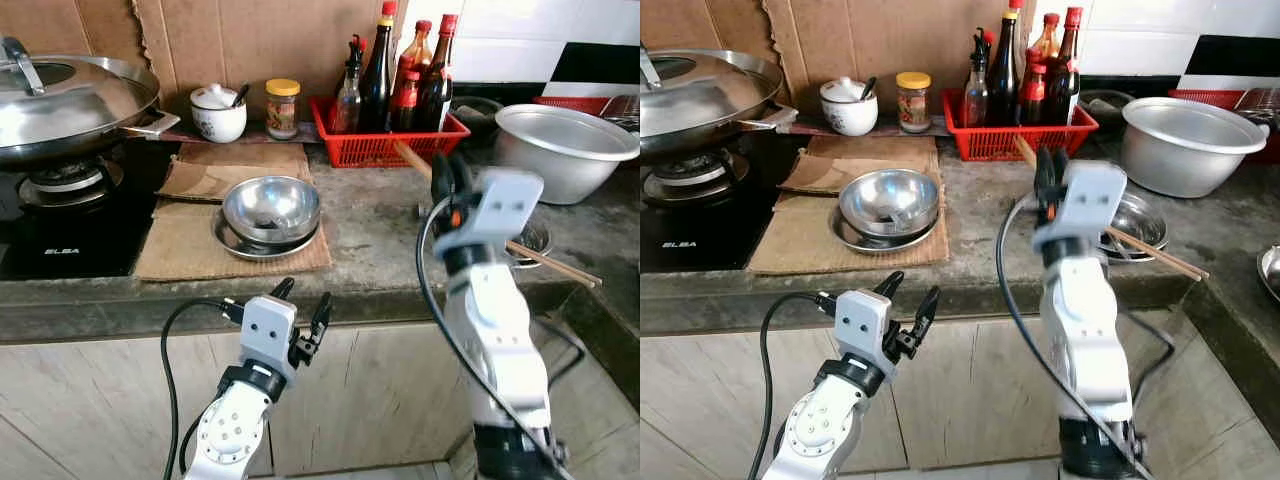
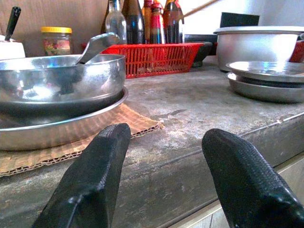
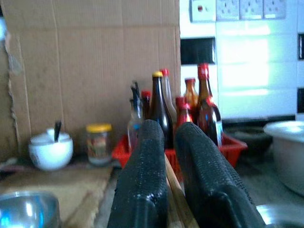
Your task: Kitchen organization
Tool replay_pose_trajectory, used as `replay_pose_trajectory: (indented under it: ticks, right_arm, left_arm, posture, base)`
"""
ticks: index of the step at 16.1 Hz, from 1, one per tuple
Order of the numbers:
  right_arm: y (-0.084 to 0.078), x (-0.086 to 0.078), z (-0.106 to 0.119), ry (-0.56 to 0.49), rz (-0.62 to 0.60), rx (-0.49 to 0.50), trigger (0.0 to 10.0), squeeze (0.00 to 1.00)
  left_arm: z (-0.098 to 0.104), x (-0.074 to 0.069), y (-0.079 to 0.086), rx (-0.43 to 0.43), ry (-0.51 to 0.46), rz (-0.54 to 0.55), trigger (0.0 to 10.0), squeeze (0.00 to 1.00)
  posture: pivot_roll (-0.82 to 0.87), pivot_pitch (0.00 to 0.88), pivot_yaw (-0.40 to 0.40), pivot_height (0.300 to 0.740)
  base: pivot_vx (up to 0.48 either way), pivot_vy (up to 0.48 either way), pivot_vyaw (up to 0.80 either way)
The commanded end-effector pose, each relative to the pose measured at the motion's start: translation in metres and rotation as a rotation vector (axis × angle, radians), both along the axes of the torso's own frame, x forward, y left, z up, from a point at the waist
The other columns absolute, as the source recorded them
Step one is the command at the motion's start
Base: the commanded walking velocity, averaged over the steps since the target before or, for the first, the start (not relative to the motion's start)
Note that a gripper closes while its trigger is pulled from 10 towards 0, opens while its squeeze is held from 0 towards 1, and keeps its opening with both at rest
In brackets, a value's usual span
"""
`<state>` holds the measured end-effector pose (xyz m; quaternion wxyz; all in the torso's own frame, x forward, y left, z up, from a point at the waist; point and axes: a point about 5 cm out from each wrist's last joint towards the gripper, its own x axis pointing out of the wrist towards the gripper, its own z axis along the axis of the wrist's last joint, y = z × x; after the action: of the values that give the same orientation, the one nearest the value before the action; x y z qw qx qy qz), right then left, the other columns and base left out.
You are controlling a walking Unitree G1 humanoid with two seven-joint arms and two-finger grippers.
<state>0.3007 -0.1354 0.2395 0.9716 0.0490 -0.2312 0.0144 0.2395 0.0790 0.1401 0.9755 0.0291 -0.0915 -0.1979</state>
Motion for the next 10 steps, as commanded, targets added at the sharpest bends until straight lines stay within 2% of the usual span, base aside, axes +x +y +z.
replay_pose_trajectory:
  ticks: [1,5,10]
  right_arm:
    - [0.001,-0.004,0.000,-0.005,0.000,0.001,10.0,0.00]
    - [0.004,-0.008,-0.016,0.053,0.010,0.007,10.0,0.00]
    - [0.009,-0.010,-0.026,0.081,0.030,-0.004,10.0,0.00]
  left_arm:
    - [-0.001,0.000,-0.001,0.004,0.011,-0.009,10.0,0.00]
    - [-0.005,-0.001,-0.001,0.018,0.024,-0.014,10.0,0.00]
    - [-0.007,-0.001,-0.002,0.040,0.021,-0.023,10.0,0.00]
  posture:
    - [0.05,0.000,-0.057,0.740]
    - [0.05,0.000,-0.052,0.740]
    - [0.05,0.000,-0.050,0.740]
  base:
    - [0.000,0.000,0.00]
    - [-0.287,0.000,0.00]
    - [-0.303,0.000,0.00]
